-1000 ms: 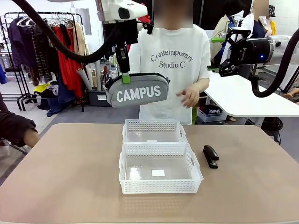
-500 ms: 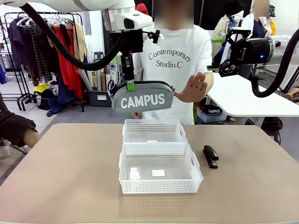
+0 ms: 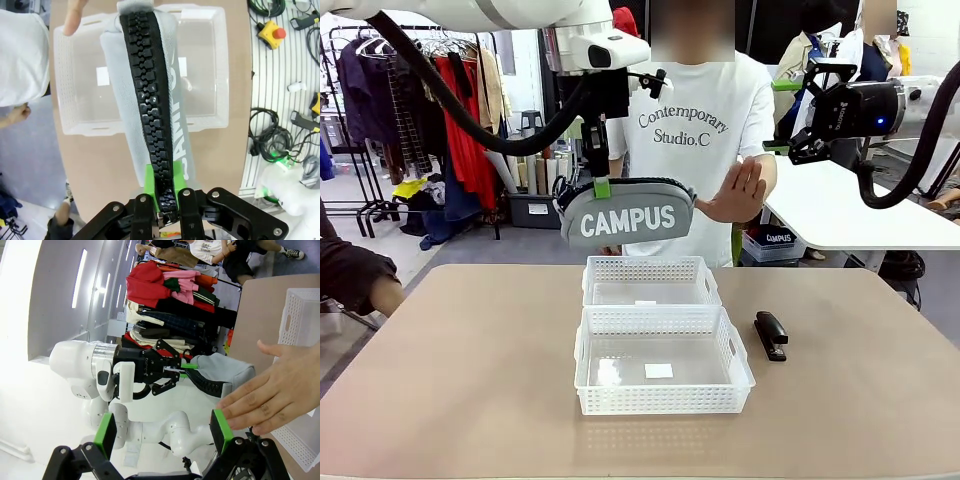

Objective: Distribute items into two baskets.
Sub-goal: Move the picked Pencil pouch towards the Organizing basket indicated by the person, stopping as directed, then place the picked Pencil pouch into the Organizing basket as instructed by the person.

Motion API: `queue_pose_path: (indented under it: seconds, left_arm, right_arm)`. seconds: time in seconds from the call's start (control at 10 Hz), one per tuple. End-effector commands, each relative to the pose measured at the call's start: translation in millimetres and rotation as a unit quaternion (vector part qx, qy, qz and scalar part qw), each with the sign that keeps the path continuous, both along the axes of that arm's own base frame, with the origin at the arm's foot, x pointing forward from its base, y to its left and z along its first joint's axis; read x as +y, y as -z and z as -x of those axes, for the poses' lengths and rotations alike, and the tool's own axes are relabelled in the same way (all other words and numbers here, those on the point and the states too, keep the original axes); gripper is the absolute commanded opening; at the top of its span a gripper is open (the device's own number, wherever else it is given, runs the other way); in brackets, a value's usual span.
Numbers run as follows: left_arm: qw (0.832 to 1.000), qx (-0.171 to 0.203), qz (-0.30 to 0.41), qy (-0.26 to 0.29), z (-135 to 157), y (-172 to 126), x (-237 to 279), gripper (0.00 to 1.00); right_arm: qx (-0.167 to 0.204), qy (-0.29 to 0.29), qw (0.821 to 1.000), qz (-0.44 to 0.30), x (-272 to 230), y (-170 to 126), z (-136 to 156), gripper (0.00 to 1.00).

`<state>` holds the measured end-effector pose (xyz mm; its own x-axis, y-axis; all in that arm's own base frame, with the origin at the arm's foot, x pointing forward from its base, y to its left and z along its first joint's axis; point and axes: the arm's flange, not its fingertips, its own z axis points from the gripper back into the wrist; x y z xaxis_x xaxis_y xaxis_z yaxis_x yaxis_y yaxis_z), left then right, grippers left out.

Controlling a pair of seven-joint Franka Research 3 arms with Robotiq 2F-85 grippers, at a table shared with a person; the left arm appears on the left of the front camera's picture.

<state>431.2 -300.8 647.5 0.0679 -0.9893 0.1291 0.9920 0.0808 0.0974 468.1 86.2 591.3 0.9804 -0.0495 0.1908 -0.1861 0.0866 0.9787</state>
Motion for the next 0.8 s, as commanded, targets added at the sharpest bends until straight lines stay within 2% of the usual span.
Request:
queue_pose_path:
  seconds: [0.0, 0.7]
  left_arm:
    - [1.000, 0.003, -0.002, 0.002, 0.2, 1.4, -0.3, 0.00]
    - [1.000, 0.003, -0.002, 0.002, 0.2, 1.4, -0.3, 0.00]
  right_arm:
    - [-0.002, -0.001, 1.000, -0.001, -0.5, -2.1, 0.8, 1.00]
    - [-0.002, -0.001, 1.000, -0.001, -0.5, -2.1, 0.8, 1.00]
